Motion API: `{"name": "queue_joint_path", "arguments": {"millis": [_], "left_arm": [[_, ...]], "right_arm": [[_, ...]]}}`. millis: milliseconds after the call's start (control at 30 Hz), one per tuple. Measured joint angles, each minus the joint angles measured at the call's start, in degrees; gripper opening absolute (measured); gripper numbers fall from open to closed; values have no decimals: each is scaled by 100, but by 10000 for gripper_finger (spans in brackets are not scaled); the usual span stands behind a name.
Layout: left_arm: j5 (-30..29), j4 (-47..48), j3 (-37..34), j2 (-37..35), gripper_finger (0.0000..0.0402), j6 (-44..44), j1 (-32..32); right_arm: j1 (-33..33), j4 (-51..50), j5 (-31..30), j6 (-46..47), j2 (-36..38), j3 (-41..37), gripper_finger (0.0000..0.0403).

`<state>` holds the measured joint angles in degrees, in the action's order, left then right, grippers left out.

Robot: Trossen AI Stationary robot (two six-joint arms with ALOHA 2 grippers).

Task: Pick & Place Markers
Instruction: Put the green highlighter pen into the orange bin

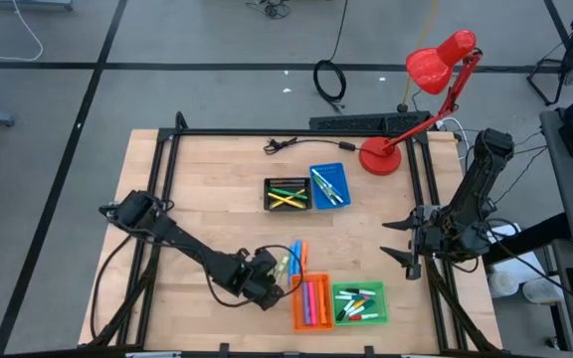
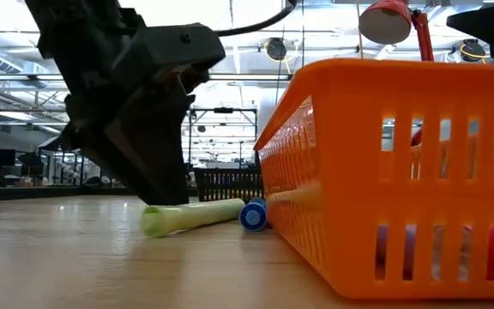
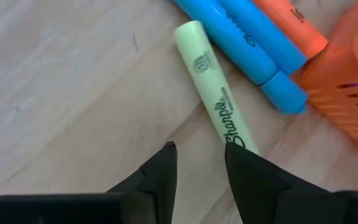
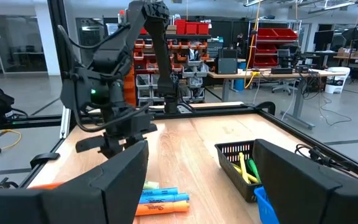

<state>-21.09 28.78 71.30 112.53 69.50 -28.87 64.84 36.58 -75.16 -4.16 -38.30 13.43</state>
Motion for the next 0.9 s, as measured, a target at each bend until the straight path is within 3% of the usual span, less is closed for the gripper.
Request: {"name": "queue_joint_path", "arguments": {"millis": [367, 900], "left_arm": [[535, -213, -102, -26, 167, -225, 25], [1033, -1097, -49, -37, 170, -585, -5]], "right_arm": [[-2, 0, 2, -7, 0, 0, 279], [-2, 0, 0, -13, -2, 0, 279]]}}
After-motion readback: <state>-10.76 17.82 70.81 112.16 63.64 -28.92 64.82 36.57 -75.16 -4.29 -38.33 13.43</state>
